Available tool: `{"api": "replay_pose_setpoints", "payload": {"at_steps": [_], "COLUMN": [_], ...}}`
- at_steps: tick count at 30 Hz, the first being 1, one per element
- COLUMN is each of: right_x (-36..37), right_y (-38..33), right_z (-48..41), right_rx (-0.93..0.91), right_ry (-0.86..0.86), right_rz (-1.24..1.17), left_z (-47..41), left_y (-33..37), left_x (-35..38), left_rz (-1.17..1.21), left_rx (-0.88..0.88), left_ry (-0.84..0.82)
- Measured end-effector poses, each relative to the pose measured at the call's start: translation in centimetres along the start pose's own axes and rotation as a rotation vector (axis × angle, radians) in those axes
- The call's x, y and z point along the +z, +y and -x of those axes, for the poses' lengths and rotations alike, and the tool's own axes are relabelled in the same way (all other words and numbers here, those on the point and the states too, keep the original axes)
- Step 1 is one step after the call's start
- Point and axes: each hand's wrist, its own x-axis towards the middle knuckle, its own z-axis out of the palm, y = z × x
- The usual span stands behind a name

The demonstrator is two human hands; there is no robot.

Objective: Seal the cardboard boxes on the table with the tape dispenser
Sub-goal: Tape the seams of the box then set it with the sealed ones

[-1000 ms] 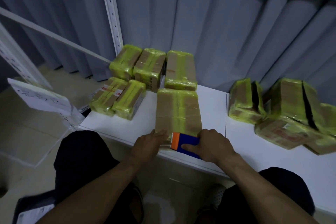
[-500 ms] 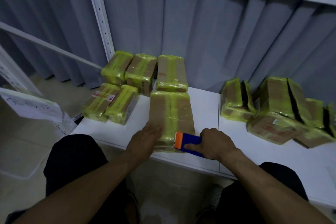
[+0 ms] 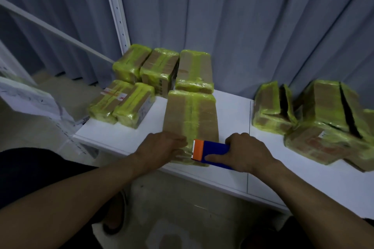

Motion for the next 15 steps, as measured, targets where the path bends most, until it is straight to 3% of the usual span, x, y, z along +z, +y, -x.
{"api": "replay_pose_setpoints", "payload": {"at_steps": [8,15], "right_x": [0.1,-1.7], "right_y": [0.4,1.1], "right_z": [-0.6,1.1], "right_rx": [-0.009,0.029], "right_ry": [0.016,0.056], "right_rz": [-0.021,-0.009], "left_z": [-0.4,-0.5], "left_y": [1.1,0.7], "left_x": [0.8,1.1], "left_rz": [-0.117,-0.059], "left_rx": [0.017,-0.079], "left_ry": [0.166,0.166]}}
